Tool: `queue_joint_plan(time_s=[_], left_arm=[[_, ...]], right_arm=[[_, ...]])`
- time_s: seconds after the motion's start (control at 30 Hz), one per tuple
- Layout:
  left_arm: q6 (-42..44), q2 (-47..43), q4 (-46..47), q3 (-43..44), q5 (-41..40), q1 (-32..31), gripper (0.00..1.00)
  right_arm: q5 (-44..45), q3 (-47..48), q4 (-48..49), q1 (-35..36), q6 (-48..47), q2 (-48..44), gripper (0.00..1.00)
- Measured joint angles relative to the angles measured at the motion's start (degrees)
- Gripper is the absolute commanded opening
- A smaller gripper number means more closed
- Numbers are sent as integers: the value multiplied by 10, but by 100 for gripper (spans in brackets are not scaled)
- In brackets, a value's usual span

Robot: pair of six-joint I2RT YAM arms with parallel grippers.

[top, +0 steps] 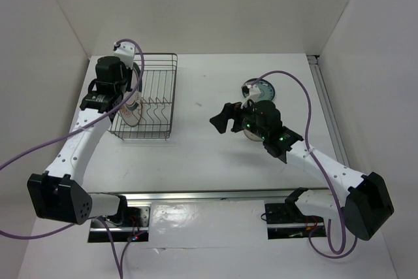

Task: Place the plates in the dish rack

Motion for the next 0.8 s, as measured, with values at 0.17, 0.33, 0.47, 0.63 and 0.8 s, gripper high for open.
queue_joint_plan(time_s=[0.17,0.33,0.47,0.63,0.8], left_arm=[[0,10,3,-4,7,0,0],[0,18,7,-5,10,-2,0],[-1,32,8,-5,10,-3,0],[-4,54,9,-5,10,-7,3],[-16,73,7,-6,13,-8,5]], right_arm=[[-1,0,0,0,0,0,100],[-1,0,0,0,-1,0,100],[-1,0,0,0,-1,0,100],[-1,0,0,0,-1,0,100],[-1,0,0,0,-2,-1,100]])
